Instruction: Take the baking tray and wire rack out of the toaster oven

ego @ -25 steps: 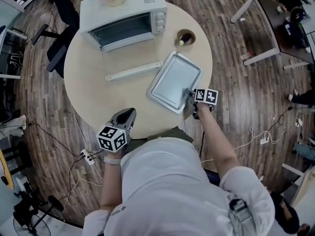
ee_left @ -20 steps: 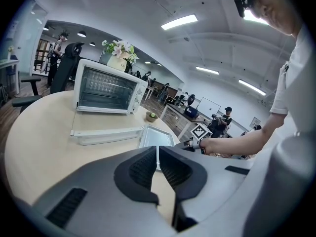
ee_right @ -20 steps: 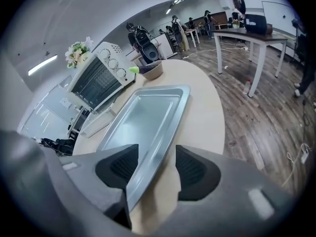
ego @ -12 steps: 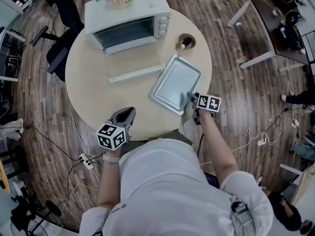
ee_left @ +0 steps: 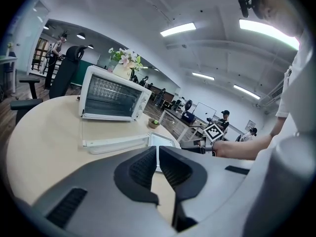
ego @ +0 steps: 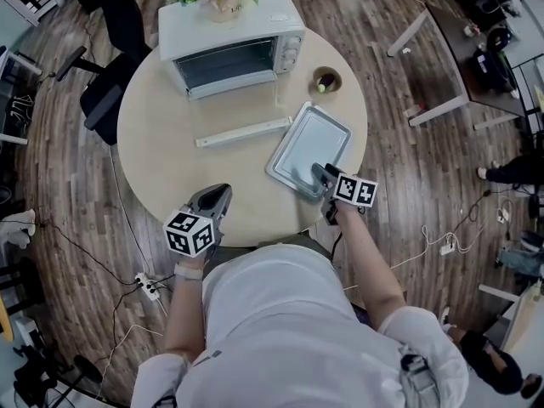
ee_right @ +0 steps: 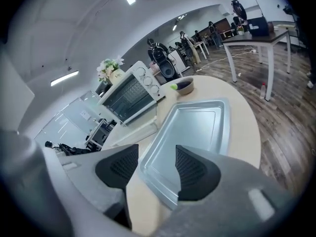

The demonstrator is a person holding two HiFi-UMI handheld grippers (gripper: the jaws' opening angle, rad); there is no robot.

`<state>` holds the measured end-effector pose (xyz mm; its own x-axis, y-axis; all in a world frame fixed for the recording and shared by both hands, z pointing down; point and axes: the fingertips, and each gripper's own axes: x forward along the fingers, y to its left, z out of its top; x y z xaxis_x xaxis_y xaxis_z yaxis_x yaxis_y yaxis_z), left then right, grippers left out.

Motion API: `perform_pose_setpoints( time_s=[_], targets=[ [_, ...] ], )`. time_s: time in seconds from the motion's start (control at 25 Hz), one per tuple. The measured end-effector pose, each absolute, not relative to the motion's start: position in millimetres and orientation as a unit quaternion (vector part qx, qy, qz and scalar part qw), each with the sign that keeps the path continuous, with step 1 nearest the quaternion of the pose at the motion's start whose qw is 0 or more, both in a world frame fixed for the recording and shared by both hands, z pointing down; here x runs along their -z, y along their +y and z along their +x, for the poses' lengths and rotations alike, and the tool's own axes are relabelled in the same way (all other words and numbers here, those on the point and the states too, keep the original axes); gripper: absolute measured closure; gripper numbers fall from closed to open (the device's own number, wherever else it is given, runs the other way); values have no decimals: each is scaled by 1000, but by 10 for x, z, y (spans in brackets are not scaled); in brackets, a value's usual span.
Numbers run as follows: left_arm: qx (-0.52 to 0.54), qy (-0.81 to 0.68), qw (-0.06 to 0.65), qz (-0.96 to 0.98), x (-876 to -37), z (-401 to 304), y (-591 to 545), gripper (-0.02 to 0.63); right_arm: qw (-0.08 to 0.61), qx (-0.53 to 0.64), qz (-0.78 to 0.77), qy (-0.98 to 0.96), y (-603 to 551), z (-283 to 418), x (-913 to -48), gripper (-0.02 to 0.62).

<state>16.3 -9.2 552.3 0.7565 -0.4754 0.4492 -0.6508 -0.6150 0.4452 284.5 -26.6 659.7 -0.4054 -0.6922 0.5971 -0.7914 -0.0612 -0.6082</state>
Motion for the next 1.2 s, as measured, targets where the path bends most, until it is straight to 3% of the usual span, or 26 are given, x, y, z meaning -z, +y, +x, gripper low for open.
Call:
perform_pose_setpoints(
  time_s=[1.2],
  targets=[
    [-146, -294, 315, 891, -5607, -1188, -405, 606, -102, -374, 515, -765, -1976, 785, -5559, 376]
  ],
)
